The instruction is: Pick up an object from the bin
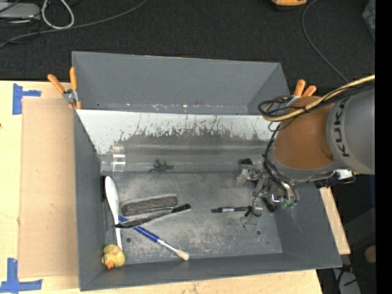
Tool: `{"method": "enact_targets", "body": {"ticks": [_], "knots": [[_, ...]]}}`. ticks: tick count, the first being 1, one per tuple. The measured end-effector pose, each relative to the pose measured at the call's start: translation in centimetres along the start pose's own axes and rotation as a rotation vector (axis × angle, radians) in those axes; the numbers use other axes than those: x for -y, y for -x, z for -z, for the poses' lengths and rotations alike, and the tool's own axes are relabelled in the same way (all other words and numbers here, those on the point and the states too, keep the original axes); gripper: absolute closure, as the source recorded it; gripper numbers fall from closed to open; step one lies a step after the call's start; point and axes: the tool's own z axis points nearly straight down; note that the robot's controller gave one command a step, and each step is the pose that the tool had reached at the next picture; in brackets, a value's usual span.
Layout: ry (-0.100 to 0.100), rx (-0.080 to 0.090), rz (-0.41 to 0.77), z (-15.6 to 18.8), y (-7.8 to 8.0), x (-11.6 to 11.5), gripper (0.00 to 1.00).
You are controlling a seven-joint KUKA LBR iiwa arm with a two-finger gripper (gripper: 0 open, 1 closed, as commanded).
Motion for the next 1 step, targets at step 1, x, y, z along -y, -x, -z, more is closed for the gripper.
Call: {"method": "enact_targets", "body": {"ticks": [1], "knots": [[-0.004,0.002,0.042,-4.59,0.46,0.01,0.0]]}}
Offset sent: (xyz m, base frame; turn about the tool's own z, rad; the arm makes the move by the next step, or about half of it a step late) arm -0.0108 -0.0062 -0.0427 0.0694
